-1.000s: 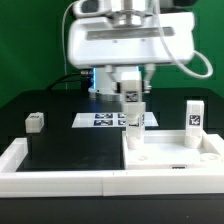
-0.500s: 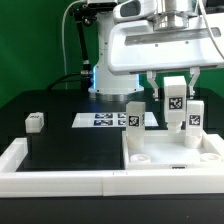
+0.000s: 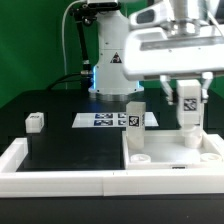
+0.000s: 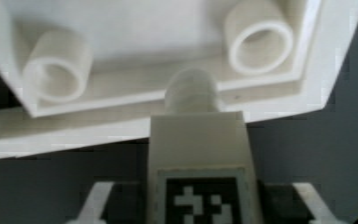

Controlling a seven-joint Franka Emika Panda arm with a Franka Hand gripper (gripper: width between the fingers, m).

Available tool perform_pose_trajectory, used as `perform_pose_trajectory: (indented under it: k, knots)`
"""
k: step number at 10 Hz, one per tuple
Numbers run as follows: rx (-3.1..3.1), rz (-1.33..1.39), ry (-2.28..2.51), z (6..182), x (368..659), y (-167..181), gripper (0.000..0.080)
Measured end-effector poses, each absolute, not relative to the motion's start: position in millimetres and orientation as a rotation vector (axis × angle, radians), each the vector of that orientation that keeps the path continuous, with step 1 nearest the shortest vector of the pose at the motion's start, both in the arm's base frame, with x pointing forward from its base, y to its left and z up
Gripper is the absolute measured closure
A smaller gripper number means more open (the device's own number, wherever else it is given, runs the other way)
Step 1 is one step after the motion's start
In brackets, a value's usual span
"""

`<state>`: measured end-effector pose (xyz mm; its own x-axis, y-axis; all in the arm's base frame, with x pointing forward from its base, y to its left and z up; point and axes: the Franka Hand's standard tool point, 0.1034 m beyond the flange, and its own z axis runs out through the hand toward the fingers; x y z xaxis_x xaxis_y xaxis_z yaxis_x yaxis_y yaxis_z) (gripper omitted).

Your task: Assemble square table

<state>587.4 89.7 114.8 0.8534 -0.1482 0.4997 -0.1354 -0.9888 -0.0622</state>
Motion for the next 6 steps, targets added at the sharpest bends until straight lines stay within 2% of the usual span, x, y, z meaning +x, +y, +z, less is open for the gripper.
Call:
perform_pose_trajectory:
  k: [1, 3, 6]
  knots:
    - [-2.991, -0.827, 0.225, 118.4, 594, 94, 0.0509]
    - [-2.994, -0.825, 0.196, 108.5, 598, 106, 0.0509]
    - [-2.996, -0.823, 0.185, 107.5, 598, 108, 0.0509]
